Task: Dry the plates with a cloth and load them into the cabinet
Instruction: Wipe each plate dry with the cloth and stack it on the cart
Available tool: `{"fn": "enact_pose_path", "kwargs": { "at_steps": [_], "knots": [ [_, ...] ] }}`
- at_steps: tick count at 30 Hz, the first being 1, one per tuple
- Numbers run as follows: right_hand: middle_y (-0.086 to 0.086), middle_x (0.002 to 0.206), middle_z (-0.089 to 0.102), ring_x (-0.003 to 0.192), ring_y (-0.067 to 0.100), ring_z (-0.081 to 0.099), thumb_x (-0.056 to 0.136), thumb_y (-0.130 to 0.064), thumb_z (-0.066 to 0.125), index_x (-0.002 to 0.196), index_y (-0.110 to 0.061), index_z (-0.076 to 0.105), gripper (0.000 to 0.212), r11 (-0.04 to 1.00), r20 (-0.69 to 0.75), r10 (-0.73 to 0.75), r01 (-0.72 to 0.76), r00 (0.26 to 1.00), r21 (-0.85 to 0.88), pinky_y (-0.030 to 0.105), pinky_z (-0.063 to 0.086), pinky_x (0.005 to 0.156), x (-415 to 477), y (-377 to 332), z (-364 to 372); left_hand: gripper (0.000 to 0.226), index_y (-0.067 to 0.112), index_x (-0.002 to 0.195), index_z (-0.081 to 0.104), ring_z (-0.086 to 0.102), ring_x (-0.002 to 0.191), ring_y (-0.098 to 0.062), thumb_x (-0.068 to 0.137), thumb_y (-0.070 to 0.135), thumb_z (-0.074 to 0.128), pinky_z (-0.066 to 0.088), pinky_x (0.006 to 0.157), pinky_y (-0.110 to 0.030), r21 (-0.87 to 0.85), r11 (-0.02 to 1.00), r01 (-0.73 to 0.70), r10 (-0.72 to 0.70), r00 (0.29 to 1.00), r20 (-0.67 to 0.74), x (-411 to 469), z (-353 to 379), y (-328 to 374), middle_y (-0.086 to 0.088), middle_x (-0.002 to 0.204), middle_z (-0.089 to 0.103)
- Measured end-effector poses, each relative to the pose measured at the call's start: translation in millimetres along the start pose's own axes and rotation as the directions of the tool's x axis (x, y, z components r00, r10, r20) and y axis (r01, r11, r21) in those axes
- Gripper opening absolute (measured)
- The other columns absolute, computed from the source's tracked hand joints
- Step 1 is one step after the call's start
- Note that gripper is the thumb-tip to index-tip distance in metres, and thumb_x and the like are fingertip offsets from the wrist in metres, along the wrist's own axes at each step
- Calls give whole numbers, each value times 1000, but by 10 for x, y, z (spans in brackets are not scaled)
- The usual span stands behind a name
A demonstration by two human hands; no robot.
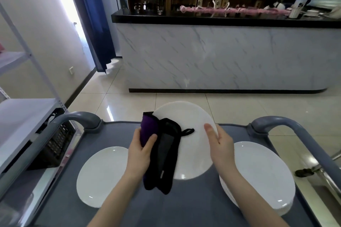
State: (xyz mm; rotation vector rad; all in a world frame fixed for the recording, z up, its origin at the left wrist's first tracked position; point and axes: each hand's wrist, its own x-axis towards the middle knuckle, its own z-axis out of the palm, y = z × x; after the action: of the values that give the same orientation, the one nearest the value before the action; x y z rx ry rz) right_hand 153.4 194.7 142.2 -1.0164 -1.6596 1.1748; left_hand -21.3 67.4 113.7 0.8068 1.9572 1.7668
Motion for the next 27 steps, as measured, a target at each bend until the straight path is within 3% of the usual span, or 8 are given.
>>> {"fn": "enact_pose_path", "kwargs": {
  "at_steps": [4,7,10,14,18,20,23,27],
  "knots": [
    [13,66,54,60,15,44,98,-35,57,76,-6,57,36,951,367,-88,188,926,-247,28,35,58,115,-76,-100,39,60,101,52,63,86,4,90,27,69,44,69,-7,243,943,-226,136,931,338,195,-188,167,28,93,66],
    [-3,59,36,58,7,34,99,-33,57,68,-8,42,43,908,525,-87,283,847,-307,26,25,55,148,-153,-70,39,60,107,52,63,90,4,90,30,70,45,73,-7,292,917,-271,107,874,473,180,-175,210,29,97,66],
    [-4,61,34,59,10,32,98,-34,58,66,-7,39,46,946,464,-89,221,881,-238,27,24,55,140,-149,-135,34,53,108,56,63,89,2,92,25,66,44,71,-7,194,958,-212,136,929,344,57,-185,146,23,96,68],
    [-2,61,31,58,11,29,99,-33,57,64,-8,36,48,996,130,-53,62,990,-68,27,23,53,4,-127,-111,14,42,103,57,62,79,-1,94,32,60,46,66,-20,67,997,-24,24,1000,-4,-202,-129,-49,16,87,68],
    [-4,59,36,58,10,32,100,-34,55,63,-12,40,46,1000,-98,14,-13,995,5,21,28,51,-68,-47,14,10,37,94,62,66,87,-13,98,30,57,50,72,-34,20,993,120,-121,992,44,-334,-81,-215,8,88,71],
    [-7,57,38,57,9,33,99,-35,56,62,-16,44,44,1000,-109,-22,20,994,-24,19,30,51,-43,-16,-30,9,31,94,64,67,92,-26,98,29,57,53,79,-45,5,985,174,-174,983,56,-286,-155,-262,1,89,72],
    [1,52,36,51,13,29,96,-38,58,63,-22,44,40,966,-38,-217,209,975,-155,23,27,49,4,-47,-166,13,24,97,65,67,93,-30,98,34,56,52,80,-45,-81,960,269,-276,958,-84,-121,-341,-284,-6,93,73],
    [6,53,53,48,25,49,99,-42,53,88,-20,70,31,747,150,-477,490,866,-449,37,42,50,-17,-79,-175,32,11,113,63,70,91,-29,100,39,54,55,71,-38,-279,766,579,-585,808,70,172,-439,-169,-12,98,75]
  ]
}}
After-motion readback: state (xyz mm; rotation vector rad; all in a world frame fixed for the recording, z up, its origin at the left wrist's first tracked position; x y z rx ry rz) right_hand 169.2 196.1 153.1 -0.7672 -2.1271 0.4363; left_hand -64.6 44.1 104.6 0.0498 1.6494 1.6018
